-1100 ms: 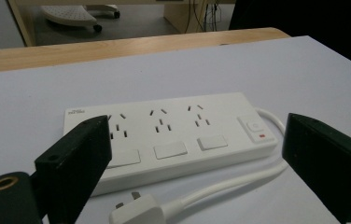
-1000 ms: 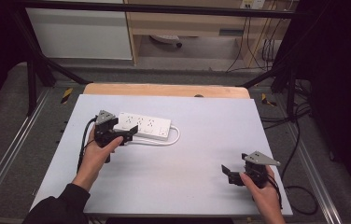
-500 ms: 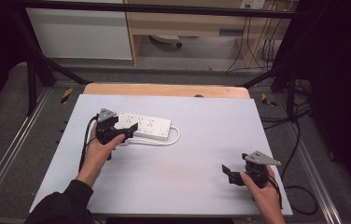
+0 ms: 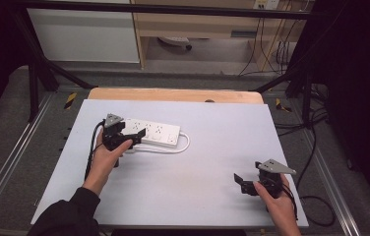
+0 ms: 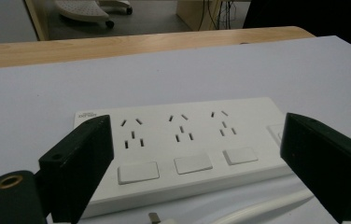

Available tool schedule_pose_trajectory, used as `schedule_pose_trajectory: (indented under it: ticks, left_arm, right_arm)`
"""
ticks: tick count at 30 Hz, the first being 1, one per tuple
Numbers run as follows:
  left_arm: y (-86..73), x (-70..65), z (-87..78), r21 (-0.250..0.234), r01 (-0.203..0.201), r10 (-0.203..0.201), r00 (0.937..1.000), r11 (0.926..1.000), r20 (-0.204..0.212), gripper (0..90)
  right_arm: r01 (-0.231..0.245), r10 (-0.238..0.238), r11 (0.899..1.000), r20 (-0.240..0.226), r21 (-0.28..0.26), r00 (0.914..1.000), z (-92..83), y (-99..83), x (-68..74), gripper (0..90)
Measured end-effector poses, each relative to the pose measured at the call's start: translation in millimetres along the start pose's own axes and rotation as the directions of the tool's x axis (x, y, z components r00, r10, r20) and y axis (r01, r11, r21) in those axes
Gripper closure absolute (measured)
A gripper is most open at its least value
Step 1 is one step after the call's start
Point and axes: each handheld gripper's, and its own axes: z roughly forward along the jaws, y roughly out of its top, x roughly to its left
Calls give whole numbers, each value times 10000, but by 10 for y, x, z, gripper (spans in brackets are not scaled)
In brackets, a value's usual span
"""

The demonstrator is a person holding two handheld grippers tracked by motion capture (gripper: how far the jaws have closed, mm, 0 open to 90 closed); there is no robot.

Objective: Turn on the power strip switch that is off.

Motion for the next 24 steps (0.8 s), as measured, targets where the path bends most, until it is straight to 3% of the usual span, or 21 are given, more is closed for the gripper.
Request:
schedule_pose_trajectory:
  ticks: [24]
  left_arm:
    - [42,49,195,378,60,-49,9996,9993,-291,149]
  right_arm:
    - [-97,97,10000,-80,-20,9999,-7,4,-4,39]
